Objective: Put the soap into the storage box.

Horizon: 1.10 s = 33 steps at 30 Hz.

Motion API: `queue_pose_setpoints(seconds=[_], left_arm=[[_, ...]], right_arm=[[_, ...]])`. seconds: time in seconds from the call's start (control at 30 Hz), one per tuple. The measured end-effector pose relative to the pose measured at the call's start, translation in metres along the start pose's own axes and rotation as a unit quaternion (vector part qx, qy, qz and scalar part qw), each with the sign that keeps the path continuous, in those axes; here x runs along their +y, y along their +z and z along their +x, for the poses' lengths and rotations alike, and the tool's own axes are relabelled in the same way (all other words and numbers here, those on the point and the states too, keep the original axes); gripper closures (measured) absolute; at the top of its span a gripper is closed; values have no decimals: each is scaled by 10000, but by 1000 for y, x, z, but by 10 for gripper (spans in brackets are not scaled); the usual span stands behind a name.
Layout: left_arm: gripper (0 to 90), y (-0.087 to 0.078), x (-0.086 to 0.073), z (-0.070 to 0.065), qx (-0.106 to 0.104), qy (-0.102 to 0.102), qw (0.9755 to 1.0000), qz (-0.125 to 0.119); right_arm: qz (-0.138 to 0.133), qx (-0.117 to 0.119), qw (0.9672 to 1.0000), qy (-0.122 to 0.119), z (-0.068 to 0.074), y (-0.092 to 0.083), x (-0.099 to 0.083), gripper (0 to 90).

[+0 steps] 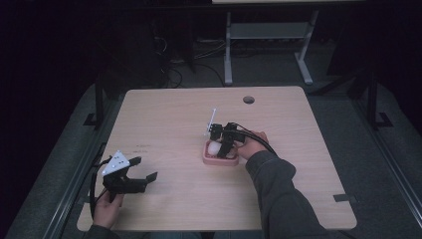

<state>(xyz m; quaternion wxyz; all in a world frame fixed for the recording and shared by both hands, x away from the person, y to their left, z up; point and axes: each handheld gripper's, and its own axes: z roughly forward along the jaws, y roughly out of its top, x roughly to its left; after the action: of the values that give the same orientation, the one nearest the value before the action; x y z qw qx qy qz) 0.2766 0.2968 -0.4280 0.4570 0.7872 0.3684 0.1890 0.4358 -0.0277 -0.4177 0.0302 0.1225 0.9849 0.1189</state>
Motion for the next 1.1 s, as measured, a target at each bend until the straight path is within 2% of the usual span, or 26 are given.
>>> queue_pose_setpoints(seconds=[0.37,0.8,0.9,1.1], left_arm=[[145,0,0,0,-6,-4,10000,-5],[145,1,0,0,-5,10,10000,5],[145,1,0,-1,4,20,10000,18],[145,1,0,-1,2,23,10000,12]], right_arm=[[-29,72,10000,53,-2,3,-3,480],[-324,17,9993,188,-3,-13,-11,434],[-467,3,9987,218,-3,-19,-14,425],[-489,-24,9985,245,-1,-23,-16,414]])
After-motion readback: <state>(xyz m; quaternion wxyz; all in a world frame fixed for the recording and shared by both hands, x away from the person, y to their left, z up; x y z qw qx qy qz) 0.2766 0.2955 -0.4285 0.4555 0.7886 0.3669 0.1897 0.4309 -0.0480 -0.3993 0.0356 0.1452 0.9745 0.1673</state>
